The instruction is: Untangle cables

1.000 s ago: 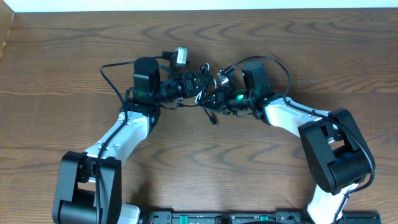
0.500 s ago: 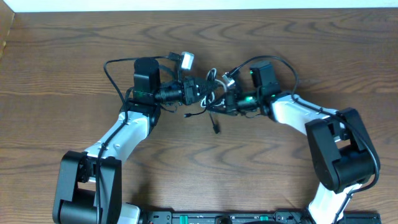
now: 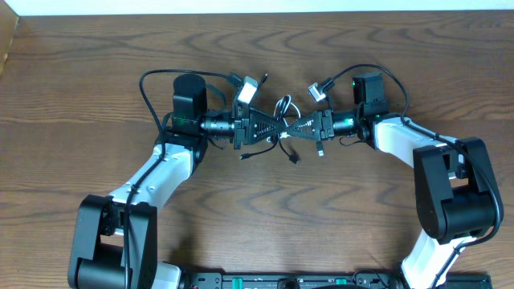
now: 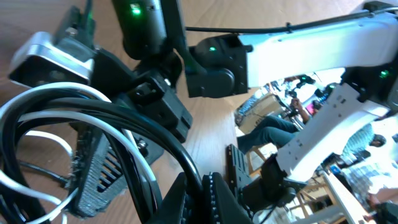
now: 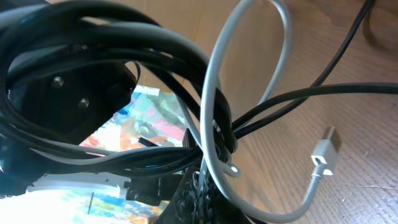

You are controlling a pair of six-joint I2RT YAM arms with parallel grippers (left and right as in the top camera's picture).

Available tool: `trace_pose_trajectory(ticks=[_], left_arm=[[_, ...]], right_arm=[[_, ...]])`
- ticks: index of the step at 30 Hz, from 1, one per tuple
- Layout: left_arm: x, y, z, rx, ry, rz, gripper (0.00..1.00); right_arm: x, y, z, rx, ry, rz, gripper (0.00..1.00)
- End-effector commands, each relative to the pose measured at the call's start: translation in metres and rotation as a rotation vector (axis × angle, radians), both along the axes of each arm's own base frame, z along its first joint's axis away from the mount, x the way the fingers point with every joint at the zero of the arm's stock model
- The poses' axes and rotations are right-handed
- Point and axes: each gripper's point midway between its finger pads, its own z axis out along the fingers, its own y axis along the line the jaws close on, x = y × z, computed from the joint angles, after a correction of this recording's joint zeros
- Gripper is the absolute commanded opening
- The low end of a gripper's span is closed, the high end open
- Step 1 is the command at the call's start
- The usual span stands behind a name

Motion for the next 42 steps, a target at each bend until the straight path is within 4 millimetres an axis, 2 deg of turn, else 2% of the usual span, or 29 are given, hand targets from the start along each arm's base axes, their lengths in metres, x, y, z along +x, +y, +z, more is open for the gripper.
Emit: trace_pose_trajectory(ticks=[1,3,5,8,10,11,12,13,17,19,24,26,28,31,42], left_arm=[[-0.01,0.001,0.009,-0.031,-0.041,-0.067,0.07],[-0.009,0.001,0.008,-0.028,-0.041,-0.06,0.07],[-0.007,0.001,0.007,-0.024,-0.041,-0.05,0.07],[-0.006,0.0,0.007,-0.021,-0.042,-0.044,0.07],[-0.006,0.0,0.007,-0.021,-0.041,-0.044,0.07],[-0.006,0.0,0.007,-0.021,-0.041,-0.044,0.08],[-0.006,0.0,0.007,-0.021,-0.041,-0.044,0.08],[-0.006,0.0,0.007,-0.021,-0.041,-0.044,0.08],[-0.006,0.0,0.007,-0.021,-0.041,-0.044,0.08],[-0.006,0.0,0.007,-0.021,-0.042,-0.044,0.07],[-0.006,0.0,0.007,-0.021,-0.041,-0.044,0.08],[-0.006,0.0,0.007,-0.021,-0.041,-0.044,0.07],[-0.006,0.0,0.007,-0.021,-0.041,-0.044,0.07],[-0.006,0.0,0.007,-0.021,-0.041,-0.044,0.07],[-0.009,0.001,0.001,-0.009,0.025,-0.045,0.07]], right_arm=[[-0.006,-0.003,0.011,0.046,-0.016,0.031,0.03],[-0.008,-0.004,0.011,0.052,-0.033,0.04,0.27],[-0.011,-0.004,0.008,0.049,-0.05,0.047,0.41],[-0.018,-0.005,0.004,0.045,-0.068,0.059,0.57],[-0.022,-0.008,0.0,0.042,-0.088,0.065,0.6],[-0.022,-0.009,-0.001,0.041,-0.099,0.065,0.6],[-0.021,-0.014,-0.007,0.013,-0.101,0.048,0.49],[-0.02,-0.015,-0.01,-0.006,-0.094,0.039,0.42],[-0.02,-0.017,-0.018,-0.049,-0.08,0.024,0.23],[-0.021,-0.016,-0.018,-0.05,-0.075,0.027,0.22],[-0.029,-0.008,-0.019,-0.052,-0.062,0.054,0.27],[-0.031,-0.005,-0.019,-0.051,-0.061,0.065,0.27],[-0.034,-0.002,-0.018,-0.043,-0.058,0.077,0.19],[-0.037,0.0,-0.013,-0.017,-0.053,0.09,0.01],[-0.032,-0.001,0.019,0.141,-0.084,0.132,0.01]])
